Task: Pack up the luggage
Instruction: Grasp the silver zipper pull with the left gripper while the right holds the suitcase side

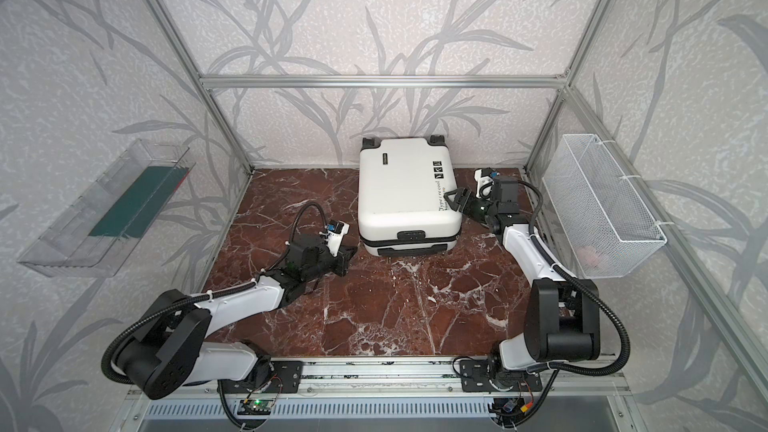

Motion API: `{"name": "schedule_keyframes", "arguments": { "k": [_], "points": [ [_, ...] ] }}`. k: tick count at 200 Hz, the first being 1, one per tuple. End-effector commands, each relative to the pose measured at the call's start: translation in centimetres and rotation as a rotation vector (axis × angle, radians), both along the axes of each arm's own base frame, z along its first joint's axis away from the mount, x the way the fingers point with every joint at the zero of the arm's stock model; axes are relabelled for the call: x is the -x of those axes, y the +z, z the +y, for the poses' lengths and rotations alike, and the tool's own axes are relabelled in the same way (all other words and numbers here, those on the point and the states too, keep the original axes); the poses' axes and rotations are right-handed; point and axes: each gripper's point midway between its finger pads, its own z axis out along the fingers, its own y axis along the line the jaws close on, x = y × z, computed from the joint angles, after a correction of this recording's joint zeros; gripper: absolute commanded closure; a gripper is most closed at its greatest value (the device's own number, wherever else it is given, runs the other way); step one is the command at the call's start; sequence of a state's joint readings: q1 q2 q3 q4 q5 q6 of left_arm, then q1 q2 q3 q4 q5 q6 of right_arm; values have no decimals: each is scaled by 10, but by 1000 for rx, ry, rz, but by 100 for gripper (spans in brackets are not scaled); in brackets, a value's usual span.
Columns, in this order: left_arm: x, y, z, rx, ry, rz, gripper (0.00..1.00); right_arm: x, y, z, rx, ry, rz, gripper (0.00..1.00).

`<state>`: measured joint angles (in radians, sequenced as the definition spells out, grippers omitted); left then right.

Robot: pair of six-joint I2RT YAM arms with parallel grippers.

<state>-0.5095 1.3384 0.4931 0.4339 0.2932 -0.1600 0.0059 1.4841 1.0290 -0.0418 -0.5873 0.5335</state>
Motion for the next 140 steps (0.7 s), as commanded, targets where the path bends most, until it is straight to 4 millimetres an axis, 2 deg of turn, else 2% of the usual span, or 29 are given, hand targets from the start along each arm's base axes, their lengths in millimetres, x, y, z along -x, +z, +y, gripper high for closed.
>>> {"name": "schedule_keyframes", "arguments": {
  "k": [1,29,53,90,114,140],
  "points": [
    [9,8,-6,-8,-58,-4,100,21,-31,24,-29,73,124,26],
    [2,-2,-3,-40,-34,9,100,22,-32,25,-32,71,126,26],
    [-8,-12,-5,-68,-23,21,80,22,-33,27,-31,75,128,26],
    [-21,-16,-6,-102,-13,-13,63,22,-34,28,-28,81,129,26],
    [-27,-16,0,-136,10,-36,60,23,-34,28,-26,82,128,26],
    [-29,-11,16,-154,67,-80,57,23,-33,29,-25,85,124,26]
  ]
}}
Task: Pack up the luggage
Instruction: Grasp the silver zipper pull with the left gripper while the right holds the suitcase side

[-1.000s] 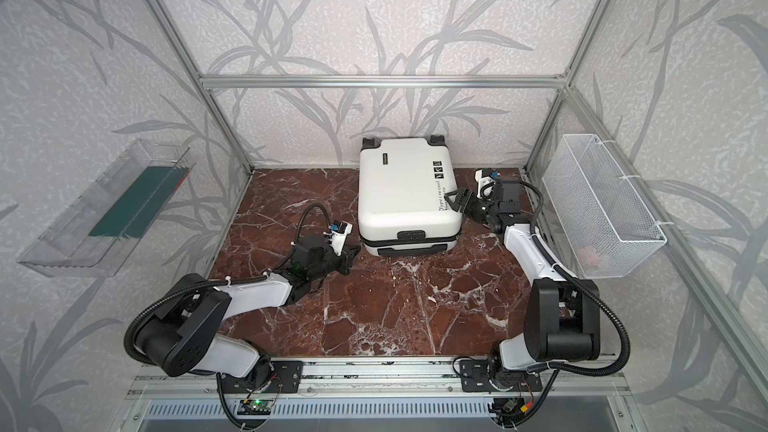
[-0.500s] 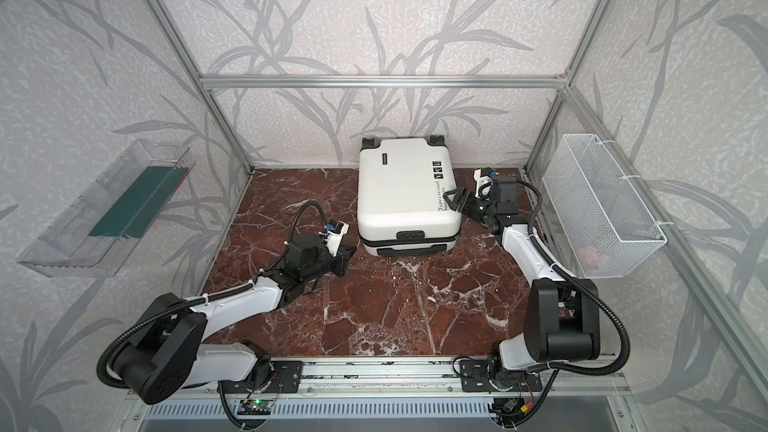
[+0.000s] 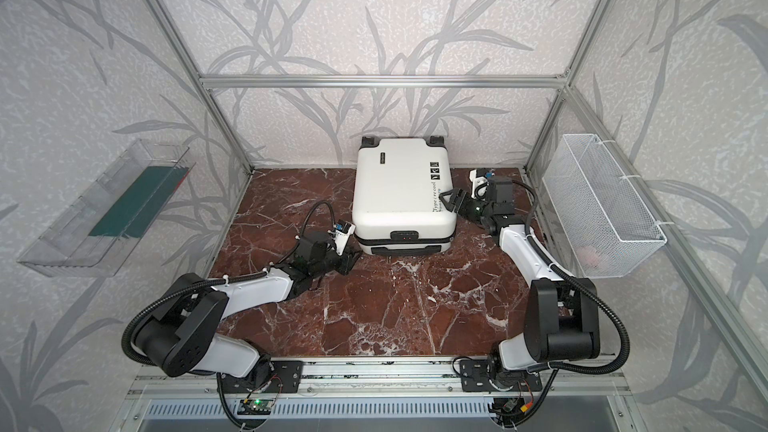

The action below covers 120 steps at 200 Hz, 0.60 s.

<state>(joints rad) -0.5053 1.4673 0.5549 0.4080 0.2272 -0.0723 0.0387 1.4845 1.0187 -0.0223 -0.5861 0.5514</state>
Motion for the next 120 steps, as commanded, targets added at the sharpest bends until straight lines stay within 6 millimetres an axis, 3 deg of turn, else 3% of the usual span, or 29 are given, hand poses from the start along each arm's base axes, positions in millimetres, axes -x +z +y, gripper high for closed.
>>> {"name": "schedule_keyframes", "arguments": {
  "k": [1,55,120],
  "points": [
    [-11,18,13,-25,45,-99,57,20,-32,15,-11,62,121,26],
    [-16,32,35,-40,100,-194,53,19,-31,16,-16,69,115,26],
    [-17,24,18,-44,-15,-229,53,18,-34,17,-19,78,123,26]
  ]
}}
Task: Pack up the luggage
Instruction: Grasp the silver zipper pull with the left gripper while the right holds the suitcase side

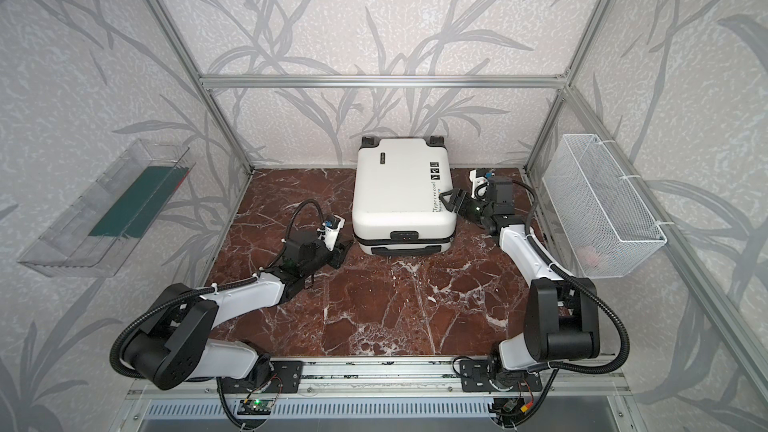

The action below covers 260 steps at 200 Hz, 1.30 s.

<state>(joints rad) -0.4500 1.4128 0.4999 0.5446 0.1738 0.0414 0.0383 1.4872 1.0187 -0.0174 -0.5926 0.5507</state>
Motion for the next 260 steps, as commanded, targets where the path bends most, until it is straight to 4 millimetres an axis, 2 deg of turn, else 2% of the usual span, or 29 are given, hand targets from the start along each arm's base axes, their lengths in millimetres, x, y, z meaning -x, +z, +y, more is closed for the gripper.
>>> {"name": "schedule_keyframes", "arguments": {
  "k": [1,89,141,191,238,260],
  "points": [
    [1,-3,-8,-9,-64,-36,53,18,-35,17,-16,73,125,26],
    [-4,-16,-19,41,-137,-28,57,17,-36,17,-15,79,129,27],
    [-8,-13,-23,107,-168,-38,75,17,-36,17,-10,76,134,27],
    [-9,-7,-28,129,-194,-40,85,17,-39,17,-9,76,142,27],
    [-5,-11,-27,152,-189,-16,100,18,-39,17,-9,74,143,27],
    [0,-10,-24,169,-170,-5,100,17,-37,18,-11,74,140,27]
  ]
}}
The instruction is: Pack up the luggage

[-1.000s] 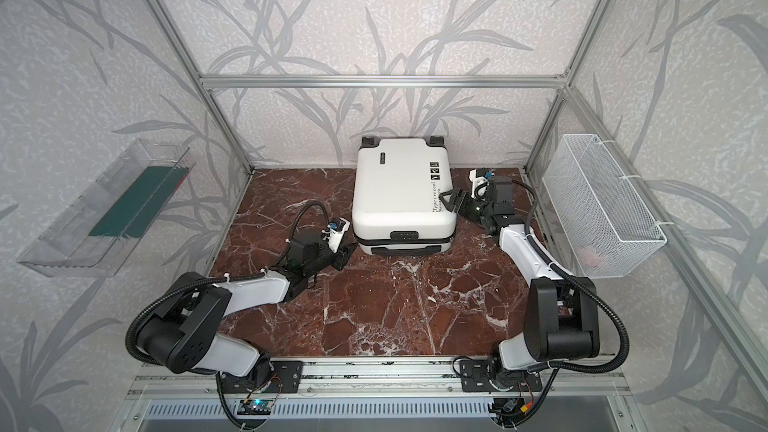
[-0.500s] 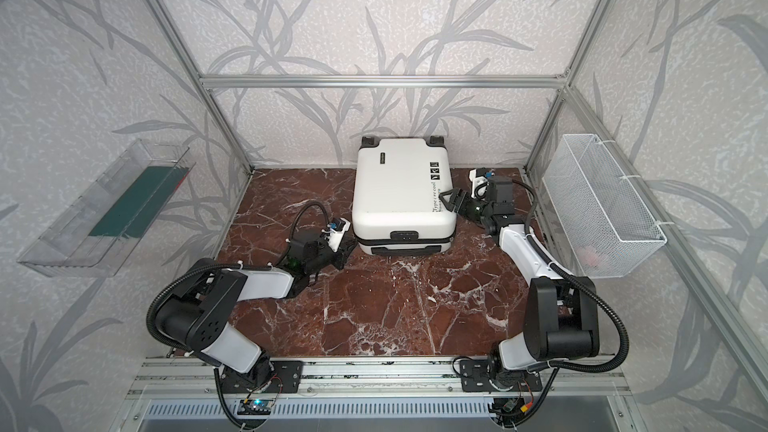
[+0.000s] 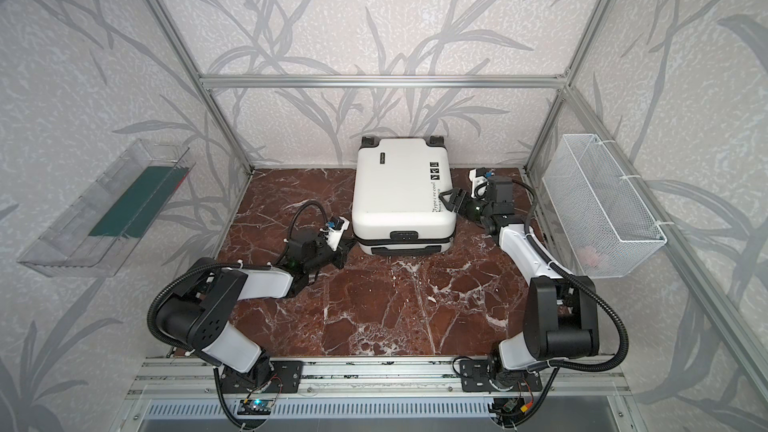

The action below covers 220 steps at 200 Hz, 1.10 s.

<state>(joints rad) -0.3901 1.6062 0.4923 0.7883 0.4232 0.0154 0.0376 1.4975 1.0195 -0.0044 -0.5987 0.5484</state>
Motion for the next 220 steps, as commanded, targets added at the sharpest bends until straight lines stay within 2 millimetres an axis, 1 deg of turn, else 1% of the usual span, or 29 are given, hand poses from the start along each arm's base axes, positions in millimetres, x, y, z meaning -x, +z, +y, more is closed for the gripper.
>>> {"name": "schedule_keyframes", "arguments": {
  "k": [1,22,42,58,86,116,149,164,188,200,213,220],
  "points": [
    [5,10,-2,42,-10,-20,100,20,-35,17,-8,69,144,27],
    [13,16,-2,63,-17,19,100,19,-34,18,-6,68,143,28],
    [23,17,-3,49,-32,91,100,18,-34,19,-7,63,145,28],
    [32,13,-4,24,-37,158,100,18,-34,22,-11,63,145,28],
    [46,1,-4,-67,-33,254,100,18,-38,27,-10,66,153,28],
    [57,-5,-7,-109,-59,284,100,20,-41,31,-13,67,161,28],
    [63,4,-25,-82,-135,220,100,22,-43,35,-20,72,167,28],
    [62,10,-32,-67,-147,179,100,24,-45,36,-24,73,170,28],
    [62,17,-49,-56,-176,135,100,25,-47,39,-35,77,174,29],
    [64,21,-61,-52,-201,110,100,26,-49,41,-38,79,178,29],
    [67,23,-73,-58,-227,78,100,28,-51,45,-38,85,182,29],
    [67,22,-76,-64,-233,72,100,29,-52,46,-36,87,185,29]
  ]
}}
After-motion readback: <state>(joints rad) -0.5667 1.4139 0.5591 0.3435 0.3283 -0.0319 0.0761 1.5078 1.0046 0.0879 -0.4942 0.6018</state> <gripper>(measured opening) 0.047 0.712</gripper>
